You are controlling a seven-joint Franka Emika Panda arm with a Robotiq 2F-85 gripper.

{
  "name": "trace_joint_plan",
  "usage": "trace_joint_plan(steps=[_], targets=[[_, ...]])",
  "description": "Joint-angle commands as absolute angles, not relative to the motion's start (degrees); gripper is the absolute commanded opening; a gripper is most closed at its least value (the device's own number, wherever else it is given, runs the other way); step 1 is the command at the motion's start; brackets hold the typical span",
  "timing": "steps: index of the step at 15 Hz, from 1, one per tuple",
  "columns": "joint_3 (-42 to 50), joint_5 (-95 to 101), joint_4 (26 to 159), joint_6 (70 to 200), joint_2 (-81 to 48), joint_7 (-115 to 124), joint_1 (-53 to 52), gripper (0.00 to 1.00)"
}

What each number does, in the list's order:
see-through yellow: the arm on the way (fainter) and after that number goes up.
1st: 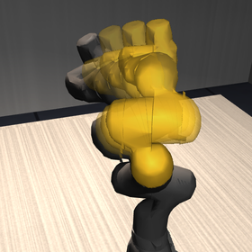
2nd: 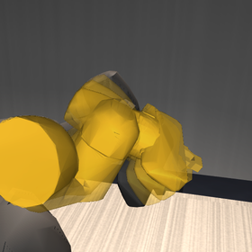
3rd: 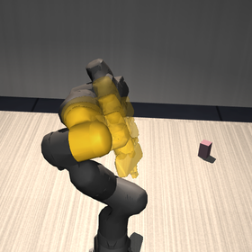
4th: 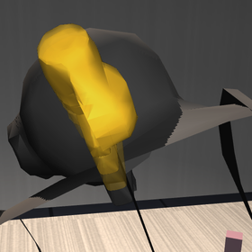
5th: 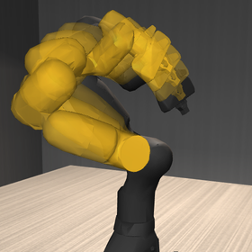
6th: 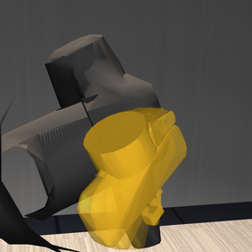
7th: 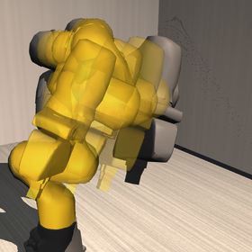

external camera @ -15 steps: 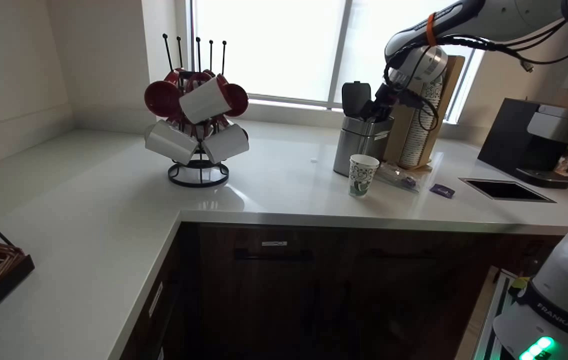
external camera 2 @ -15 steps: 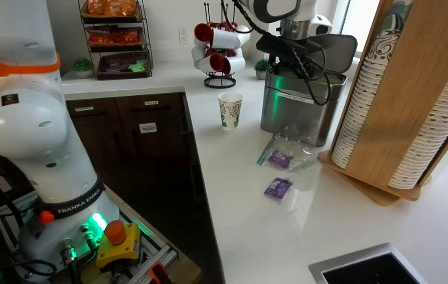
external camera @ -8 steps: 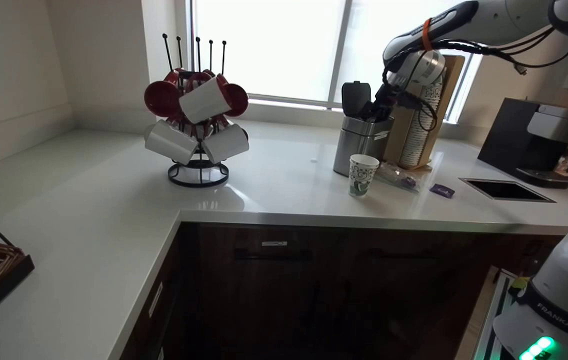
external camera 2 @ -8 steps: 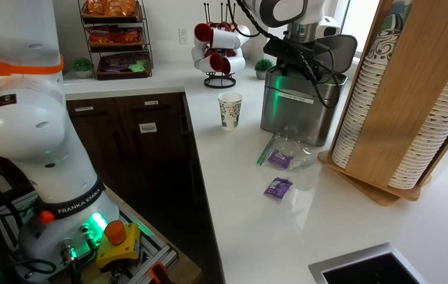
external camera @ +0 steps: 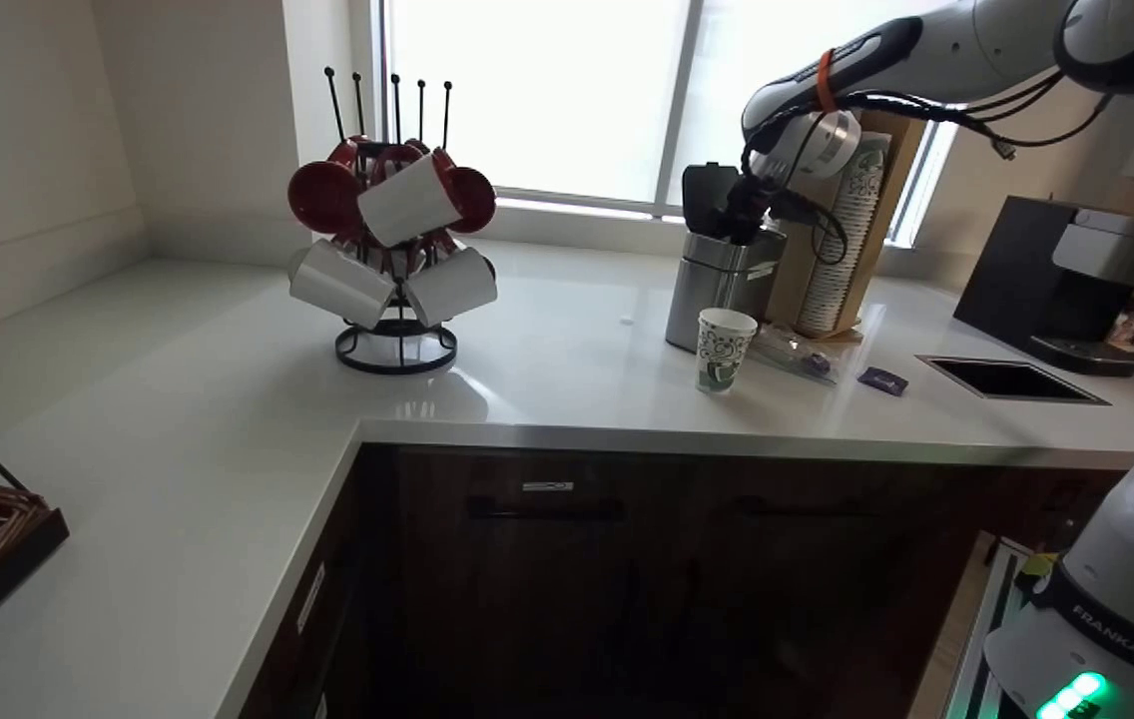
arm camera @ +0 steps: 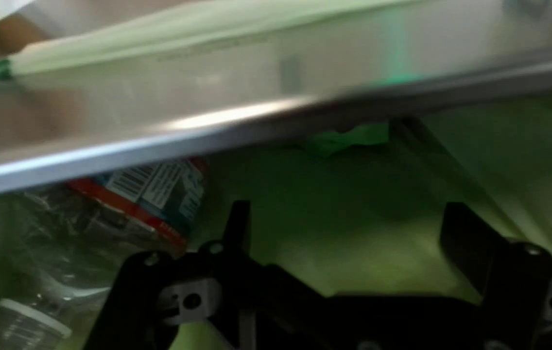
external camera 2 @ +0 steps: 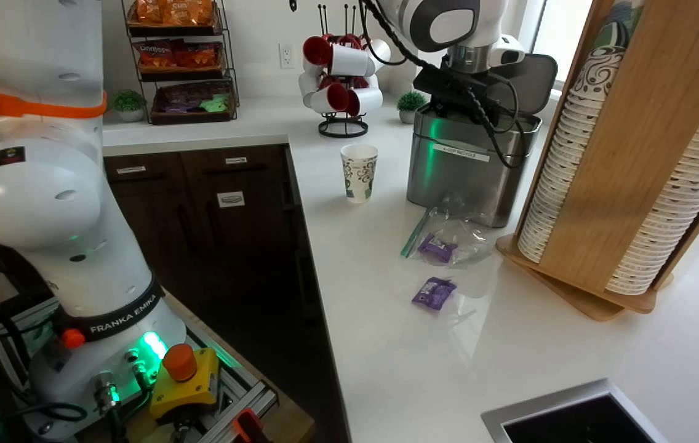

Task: Remove a green packet from the silver bin and put it on the counter

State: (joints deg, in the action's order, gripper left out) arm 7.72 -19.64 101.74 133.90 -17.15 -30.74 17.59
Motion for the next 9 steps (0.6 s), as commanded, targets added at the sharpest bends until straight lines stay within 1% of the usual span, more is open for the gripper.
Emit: trace_joint_plan(steps=[1,9], targets=[[6.1,-20.5,99.4,134.0,-19.4,-31.8,18.9,1.00],[5.1,-20.6,99.2,133.8,-20.5,-31.9,19.9,1.00]])
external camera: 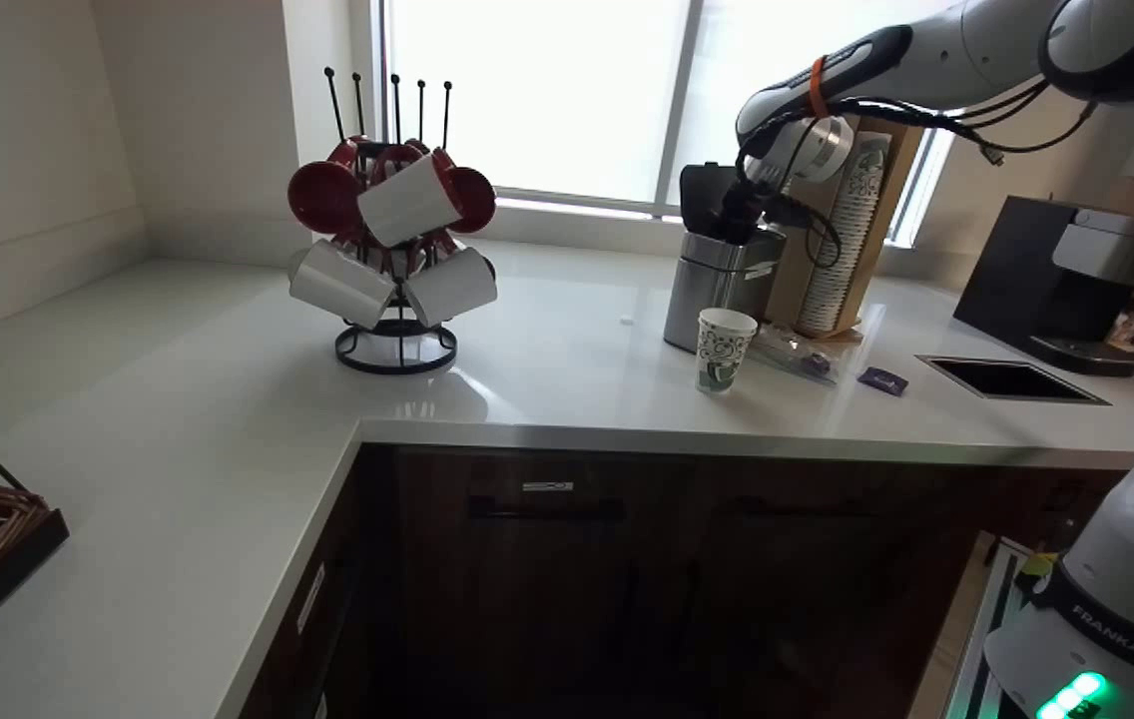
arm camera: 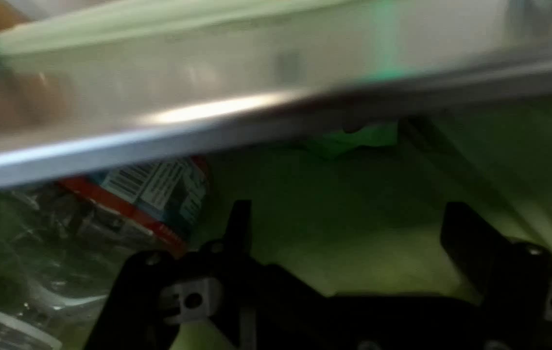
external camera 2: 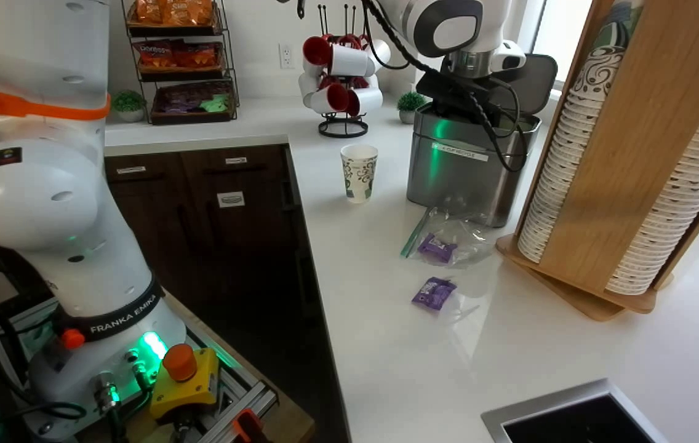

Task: Remove a green packet from the silver bin and put it on the counter

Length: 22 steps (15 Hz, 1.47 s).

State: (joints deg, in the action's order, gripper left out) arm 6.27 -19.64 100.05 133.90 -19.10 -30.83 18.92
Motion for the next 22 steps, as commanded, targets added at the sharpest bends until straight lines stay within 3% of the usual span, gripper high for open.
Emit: trace_joint_plan(steps=[1,22], targets=[[5.0,-20.6,99.2,133.9,-20.6,-31.9,20.0,1.00],[3.2,-20.7,98.5,135.1,-23.5,-32.0,20.9,1.00]])
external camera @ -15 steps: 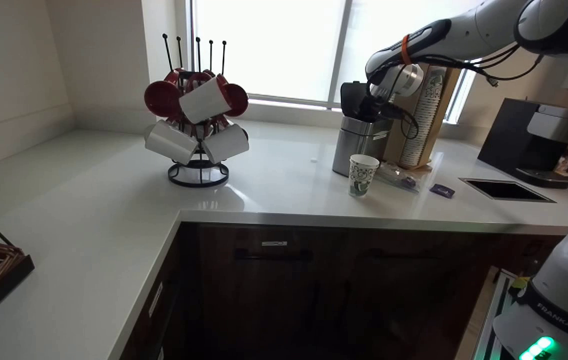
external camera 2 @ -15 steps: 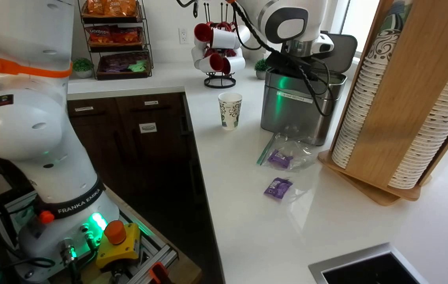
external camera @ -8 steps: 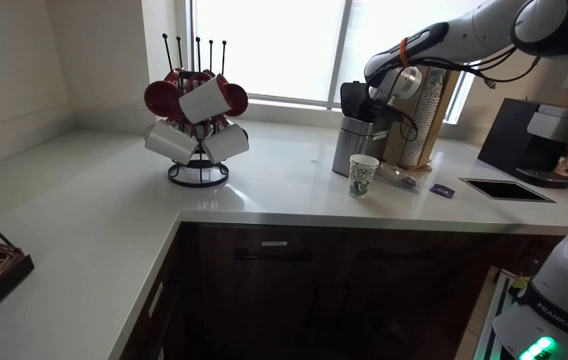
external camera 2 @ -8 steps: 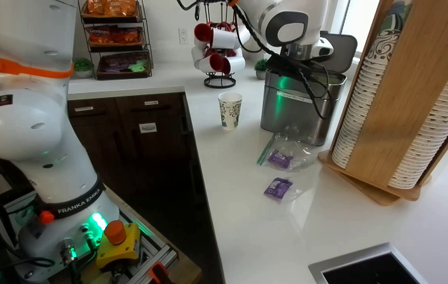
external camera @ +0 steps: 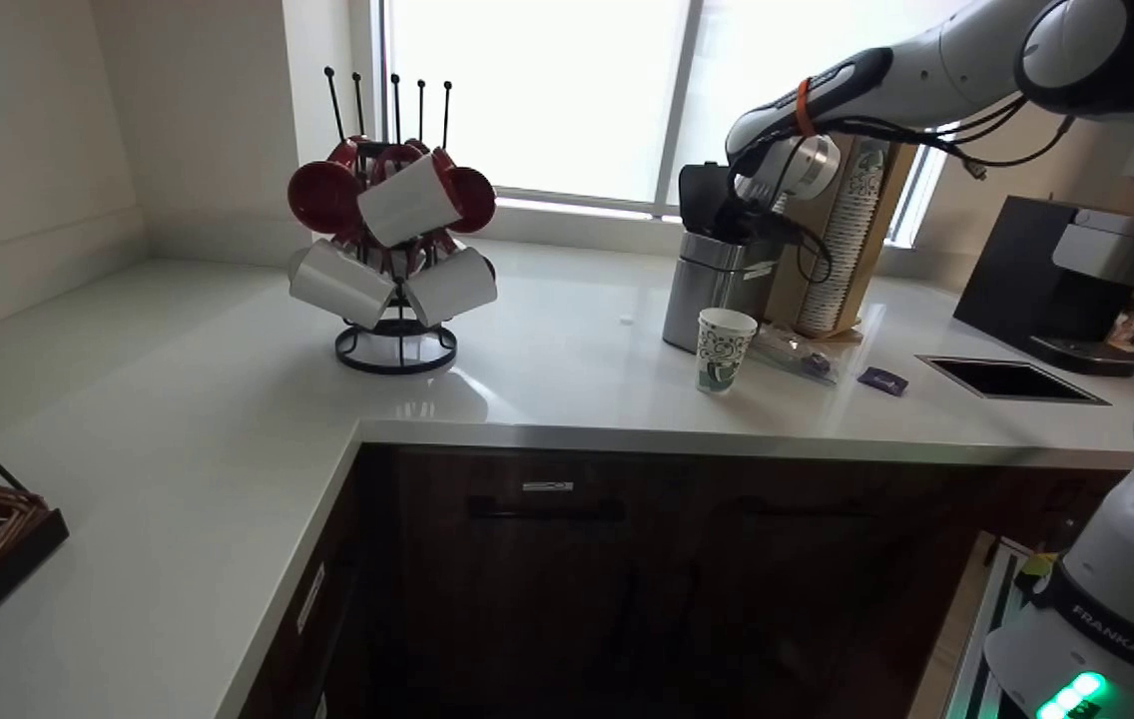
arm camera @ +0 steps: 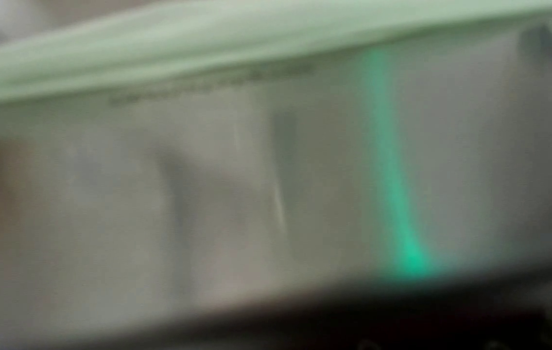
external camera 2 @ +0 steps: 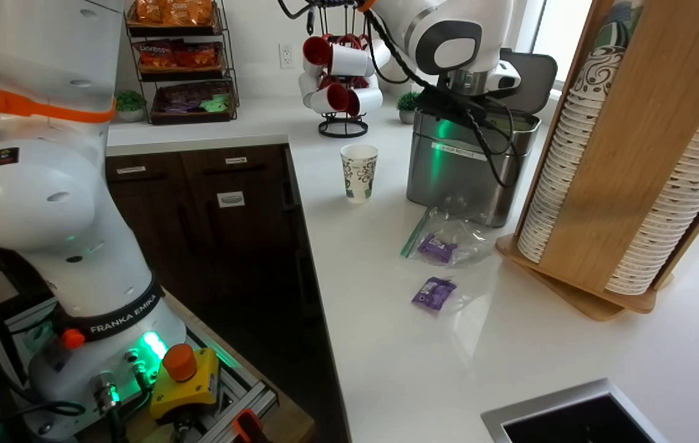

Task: Remove a green packet from the silver bin and put it on the counter

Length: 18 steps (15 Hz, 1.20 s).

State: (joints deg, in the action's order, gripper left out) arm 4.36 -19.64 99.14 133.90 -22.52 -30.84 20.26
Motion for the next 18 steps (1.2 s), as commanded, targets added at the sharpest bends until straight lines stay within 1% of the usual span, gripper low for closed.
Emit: trace_joint_plan(steps=[1,10,18], targets=[[3.0,-21.0,98.5,135.1,-23.5,-32.3,21.0,1.00],[1.0,-23.3,99.1,139.5,-23.8,-36.3,22.0,1.00],[1.4,-22.3,98.6,137.6,-24.0,-34.3,21.7,1.00]])
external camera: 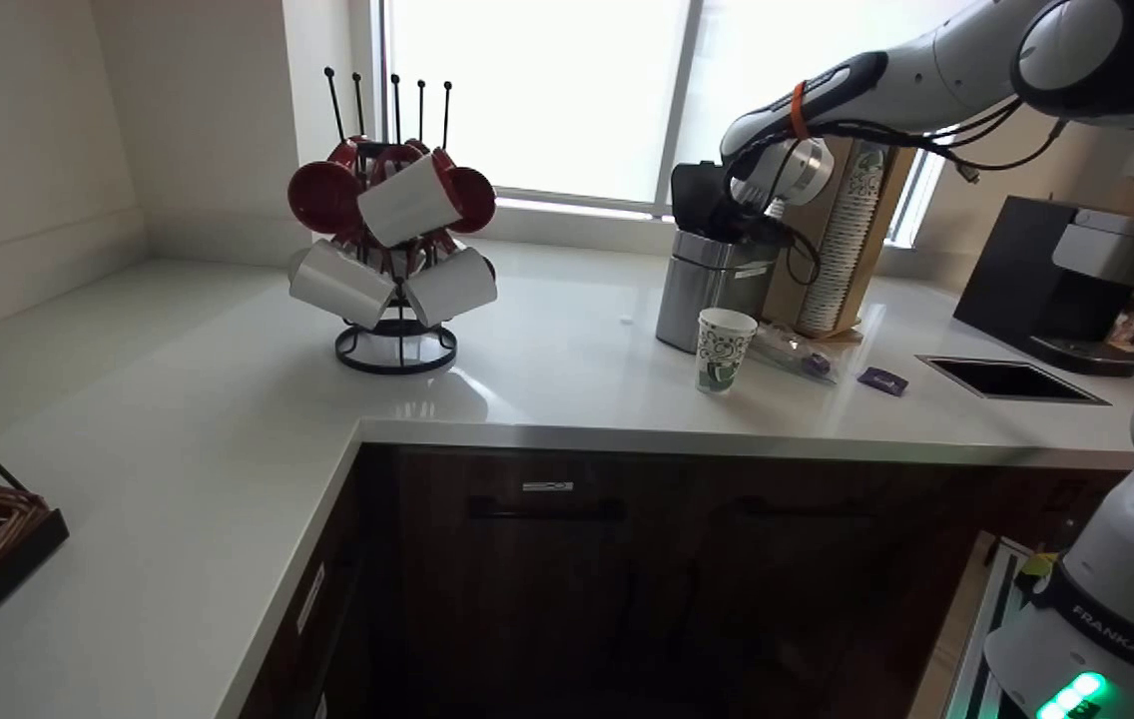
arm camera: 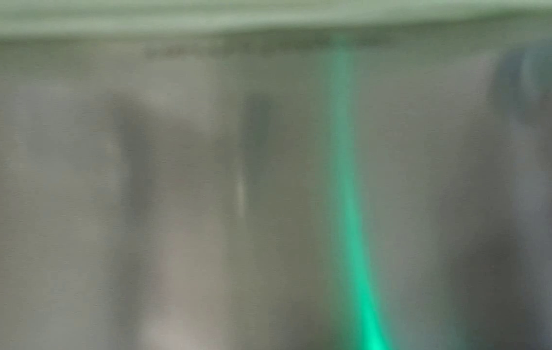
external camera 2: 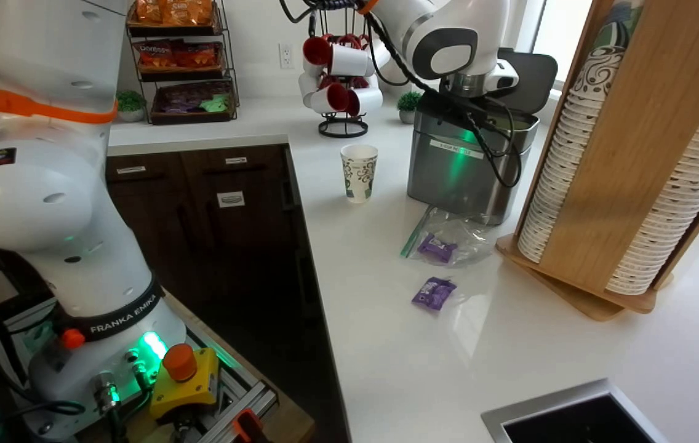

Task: Remove a green packet from the silver bin and put it on the counter

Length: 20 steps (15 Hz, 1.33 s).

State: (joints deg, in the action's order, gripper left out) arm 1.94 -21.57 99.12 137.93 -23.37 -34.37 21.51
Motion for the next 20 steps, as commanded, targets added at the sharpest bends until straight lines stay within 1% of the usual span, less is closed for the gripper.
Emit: trace_joint_plan(steps=[1,9,20], targets=[[2.3,-20.3,98.4,136.3,-24.0,-32.4,21.0,1.00],[5.2,-11.3,96.0,126.0,-24.6,-21.9,18.6,1.00],[6.1,-8.0,90.9,116.5,-26.9,-16.6,17.8,1.00]])
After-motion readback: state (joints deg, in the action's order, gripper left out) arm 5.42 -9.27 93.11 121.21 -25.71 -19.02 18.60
